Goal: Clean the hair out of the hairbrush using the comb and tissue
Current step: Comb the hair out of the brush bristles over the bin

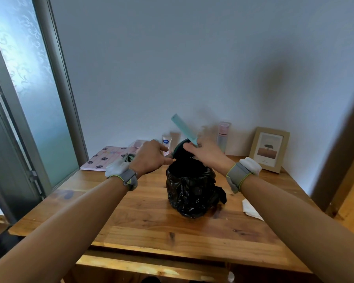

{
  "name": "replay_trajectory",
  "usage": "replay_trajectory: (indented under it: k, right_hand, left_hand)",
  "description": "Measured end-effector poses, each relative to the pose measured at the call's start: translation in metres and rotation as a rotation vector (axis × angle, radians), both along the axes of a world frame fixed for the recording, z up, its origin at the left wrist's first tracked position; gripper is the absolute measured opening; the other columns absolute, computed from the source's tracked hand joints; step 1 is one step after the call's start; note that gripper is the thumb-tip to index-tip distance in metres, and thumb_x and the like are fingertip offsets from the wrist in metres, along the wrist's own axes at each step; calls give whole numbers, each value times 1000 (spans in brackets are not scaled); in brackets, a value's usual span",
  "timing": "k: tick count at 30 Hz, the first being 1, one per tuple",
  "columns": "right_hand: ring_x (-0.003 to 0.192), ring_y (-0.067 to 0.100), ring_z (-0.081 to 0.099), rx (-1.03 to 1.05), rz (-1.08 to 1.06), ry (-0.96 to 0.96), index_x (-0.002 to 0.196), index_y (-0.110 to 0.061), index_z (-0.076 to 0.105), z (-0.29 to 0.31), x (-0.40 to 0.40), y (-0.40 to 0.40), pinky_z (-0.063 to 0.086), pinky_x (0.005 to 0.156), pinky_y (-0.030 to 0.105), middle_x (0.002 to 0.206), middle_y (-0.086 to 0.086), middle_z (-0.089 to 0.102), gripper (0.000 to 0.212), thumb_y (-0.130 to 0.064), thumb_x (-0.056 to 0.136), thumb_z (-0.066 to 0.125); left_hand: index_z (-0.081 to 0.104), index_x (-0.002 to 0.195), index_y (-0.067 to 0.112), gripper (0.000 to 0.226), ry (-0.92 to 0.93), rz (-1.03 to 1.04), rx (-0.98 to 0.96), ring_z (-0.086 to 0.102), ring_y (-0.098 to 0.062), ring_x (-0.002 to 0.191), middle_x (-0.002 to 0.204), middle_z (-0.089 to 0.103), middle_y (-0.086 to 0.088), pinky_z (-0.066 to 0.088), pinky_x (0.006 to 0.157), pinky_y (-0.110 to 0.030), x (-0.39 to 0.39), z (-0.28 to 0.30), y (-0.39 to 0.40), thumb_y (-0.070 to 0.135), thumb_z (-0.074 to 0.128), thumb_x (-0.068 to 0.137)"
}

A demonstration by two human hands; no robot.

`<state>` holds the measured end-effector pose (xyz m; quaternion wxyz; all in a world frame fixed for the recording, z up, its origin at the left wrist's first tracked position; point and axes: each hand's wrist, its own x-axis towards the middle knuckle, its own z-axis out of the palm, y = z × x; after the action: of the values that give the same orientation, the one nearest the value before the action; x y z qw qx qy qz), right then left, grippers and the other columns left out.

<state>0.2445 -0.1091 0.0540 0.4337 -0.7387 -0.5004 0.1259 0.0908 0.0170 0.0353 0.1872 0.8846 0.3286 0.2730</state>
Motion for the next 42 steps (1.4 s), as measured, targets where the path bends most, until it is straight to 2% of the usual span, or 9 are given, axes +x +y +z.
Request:
replay_trajectory:
  k: [2,4,8,13,19,25,30,37,42]
  right_hand:
    - [33,10,35,108,6,221,82,-8,63,10,-5,3,28,39,22,47,-2,41,19,-21,94,56]
    - [42,13,41,217,38,309,82,-6,64,20,-8,5,34,43,24,51,0,45,23,-16,97,50]
    - [60,8,46,329,-12,93,75,-18,71,30,-9,8,37,61,23,62,-10,48,37,-31,100,47]
    - [49,8,52,387,-26,8,68,-19,69,28,-15,14,48,64,31,50,-10,55,34,-33,95,55]
    - [53,15,69,407,31,-6,77,-13,69,15,-23,20,60,58,28,65,3,71,22,-26,92,62]
    - [56,15,70,170,85,-122,77,-9,69,0,-19,19,59,65,28,62,-1,69,27,-28,94,59]
    - [42,3,57,139,85,-59,73,-12,63,1,-12,10,52,49,19,63,-1,65,29,-25,97,54]
    - [49,18,63,587,-98,82,75,2,64,35,-6,1,57,57,26,56,6,62,37,-22,100,52]
    - [56,25,66,403,-31,28,81,-3,62,24,-10,10,56,60,27,63,12,65,26,-16,100,51]
  left_hand:
    - [74,114,12,53,8,-5,11,68,-12,75,80,76,-2,49,77,-25,0,0,-1,38,82,69]
    - [76,109,12,45,15,-17,9,66,-8,70,83,77,-3,49,73,-24,-1,1,-2,37,82,72]
    - [81,95,14,25,16,-46,-29,58,-4,54,66,72,2,54,67,-29,-3,4,-8,31,80,76]
    - [82,87,15,16,12,-56,-31,55,-7,50,49,61,14,57,71,-35,-7,9,-14,28,79,77]
    - [81,82,16,13,16,-64,-22,55,-13,53,60,71,-4,55,71,-39,-8,10,-15,28,77,78]
    - [80,80,13,14,-19,-49,-21,52,-12,50,58,67,-4,55,69,-38,-10,14,-13,26,76,78]
    - [80,89,9,19,-10,-62,-32,56,-7,51,62,67,0,57,72,-37,-13,12,-12,26,77,80]
    - [80,88,10,18,6,-78,-35,57,-16,54,71,74,-15,57,71,-41,-11,9,-12,26,75,83]
    - [78,78,18,11,-5,-58,-25,58,-12,50,57,69,-2,58,70,-39,-9,9,-13,29,75,78]
